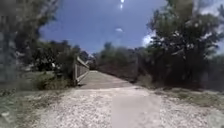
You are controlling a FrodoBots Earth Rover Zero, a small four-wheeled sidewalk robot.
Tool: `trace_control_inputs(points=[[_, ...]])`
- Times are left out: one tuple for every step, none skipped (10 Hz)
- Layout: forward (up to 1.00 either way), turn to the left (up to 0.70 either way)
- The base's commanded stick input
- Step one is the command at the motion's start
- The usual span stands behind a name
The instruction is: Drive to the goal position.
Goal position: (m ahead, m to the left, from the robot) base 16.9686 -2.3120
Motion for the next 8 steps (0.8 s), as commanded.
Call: trace_control_inputs(points=[[0.50,0.00],[0.50,0.00],[0.50,0.00],[0.50,0.00],[0.50,0.00],[0.50,0.00],[0.50,0.00],[0.50,0.00]])
